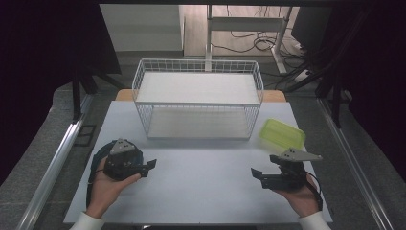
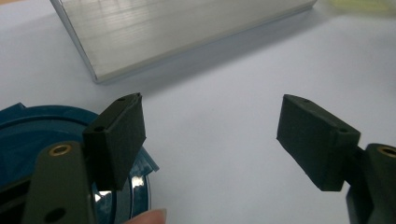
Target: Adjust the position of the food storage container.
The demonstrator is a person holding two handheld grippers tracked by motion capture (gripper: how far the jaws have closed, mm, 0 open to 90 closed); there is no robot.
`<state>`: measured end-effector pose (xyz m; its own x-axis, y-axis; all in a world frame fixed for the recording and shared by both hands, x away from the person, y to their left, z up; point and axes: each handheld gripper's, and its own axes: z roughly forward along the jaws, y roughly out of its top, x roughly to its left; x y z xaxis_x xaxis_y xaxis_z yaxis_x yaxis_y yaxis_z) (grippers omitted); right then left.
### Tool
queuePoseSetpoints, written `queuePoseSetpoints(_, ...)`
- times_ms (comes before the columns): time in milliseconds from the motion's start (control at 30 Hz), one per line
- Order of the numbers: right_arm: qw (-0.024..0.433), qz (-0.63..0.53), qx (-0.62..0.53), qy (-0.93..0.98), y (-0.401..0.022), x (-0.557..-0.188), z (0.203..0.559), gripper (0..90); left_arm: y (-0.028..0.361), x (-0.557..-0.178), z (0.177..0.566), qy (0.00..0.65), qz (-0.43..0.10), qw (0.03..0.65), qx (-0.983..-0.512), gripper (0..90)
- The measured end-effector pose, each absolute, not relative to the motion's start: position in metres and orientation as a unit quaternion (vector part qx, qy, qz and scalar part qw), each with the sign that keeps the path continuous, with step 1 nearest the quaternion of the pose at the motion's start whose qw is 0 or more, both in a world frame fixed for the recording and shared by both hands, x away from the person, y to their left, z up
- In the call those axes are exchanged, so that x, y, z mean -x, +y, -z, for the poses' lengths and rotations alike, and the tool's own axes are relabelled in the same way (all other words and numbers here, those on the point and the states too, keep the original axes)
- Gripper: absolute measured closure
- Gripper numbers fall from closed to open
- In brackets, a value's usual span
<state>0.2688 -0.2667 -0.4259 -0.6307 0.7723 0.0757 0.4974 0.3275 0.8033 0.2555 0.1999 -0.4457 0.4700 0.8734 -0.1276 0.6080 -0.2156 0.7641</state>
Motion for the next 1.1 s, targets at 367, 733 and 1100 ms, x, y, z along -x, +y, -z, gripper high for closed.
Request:
queuePoseSetpoints(367, 0.165, -0.412, -0.402, 0.801, -0.273, -0.269, 0.430, 18.3, 0.201, -0.250, 0.442, 0.478, -0.174, 0.395, -0.765, 22.1)
queuePoseSetpoints(733, 0.153, -0.407, -0.407, 0.803, -0.271, -0.267, 0.425, 21.0, 0.205, -0.252, 0.435, 0.470, -0.189, 0.409, -0.759, 24.4)
queuePoseSetpoints(1100, 0.150, -0.400, -0.418, 0.802, -0.279, -0.272, 0.430, 20.5, 0.229, -0.253, 0.422, 0.480, -0.183, 0.405, -0.757, 34.8)
